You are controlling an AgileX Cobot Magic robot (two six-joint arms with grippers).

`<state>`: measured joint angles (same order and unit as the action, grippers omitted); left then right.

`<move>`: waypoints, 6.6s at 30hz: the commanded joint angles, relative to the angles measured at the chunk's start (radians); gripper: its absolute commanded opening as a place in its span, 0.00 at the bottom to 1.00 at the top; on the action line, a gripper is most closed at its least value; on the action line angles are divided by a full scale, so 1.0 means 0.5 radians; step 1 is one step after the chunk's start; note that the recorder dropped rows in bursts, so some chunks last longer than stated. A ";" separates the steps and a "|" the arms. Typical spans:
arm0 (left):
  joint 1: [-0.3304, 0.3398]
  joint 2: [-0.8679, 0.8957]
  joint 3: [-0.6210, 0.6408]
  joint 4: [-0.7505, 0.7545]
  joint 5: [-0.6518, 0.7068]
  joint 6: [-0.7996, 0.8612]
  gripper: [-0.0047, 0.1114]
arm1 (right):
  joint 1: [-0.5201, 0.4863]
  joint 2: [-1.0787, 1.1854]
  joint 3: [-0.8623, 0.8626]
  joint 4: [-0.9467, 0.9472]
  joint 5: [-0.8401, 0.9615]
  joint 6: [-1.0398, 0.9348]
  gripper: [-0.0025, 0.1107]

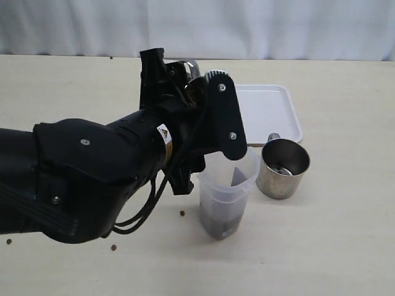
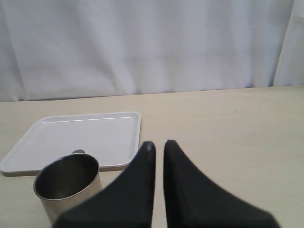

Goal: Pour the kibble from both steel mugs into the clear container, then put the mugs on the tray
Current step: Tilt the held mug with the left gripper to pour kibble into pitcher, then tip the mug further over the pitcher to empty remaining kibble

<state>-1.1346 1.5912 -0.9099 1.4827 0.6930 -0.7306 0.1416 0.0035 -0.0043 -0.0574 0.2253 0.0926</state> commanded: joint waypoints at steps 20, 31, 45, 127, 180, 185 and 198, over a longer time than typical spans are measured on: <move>-0.024 -0.006 -0.022 0.166 -0.029 0.483 0.04 | -0.009 -0.007 0.009 -0.020 0.008 -0.003 0.07; -0.024 -0.006 -0.022 0.174 -0.029 0.709 0.04 | -0.009 -0.007 0.009 -0.020 0.008 -0.003 0.07; -0.024 -0.006 -0.022 0.308 -0.024 0.787 0.04 | -0.009 -0.007 0.009 -0.020 0.008 -0.003 0.07; 0.012 -0.006 -0.022 0.523 -0.104 1.408 0.04 | -0.009 -0.007 0.009 -0.020 0.008 -0.003 0.07; -0.047 0.094 -0.069 0.523 0.056 1.722 0.04 | -0.009 -0.007 0.009 -0.020 0.008 -0.003 0.07; -0.114 0.094 -0.069 0.523 0.138 1.772 0.04 | -0.009 -0.007 0.009 -0.020 0.008 -0.003 0.07; -0.209 0.094 -0.065 0.523 0.289 1.836 0.04 | -0.009 -0.007 0.009 -0.020 0.008 -0.003 0.07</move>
<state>-1.2224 1.6410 -0.9453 1.7295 0.8139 0.1734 0.1416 0.0035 -0.0043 -0.0592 0.2253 0.0926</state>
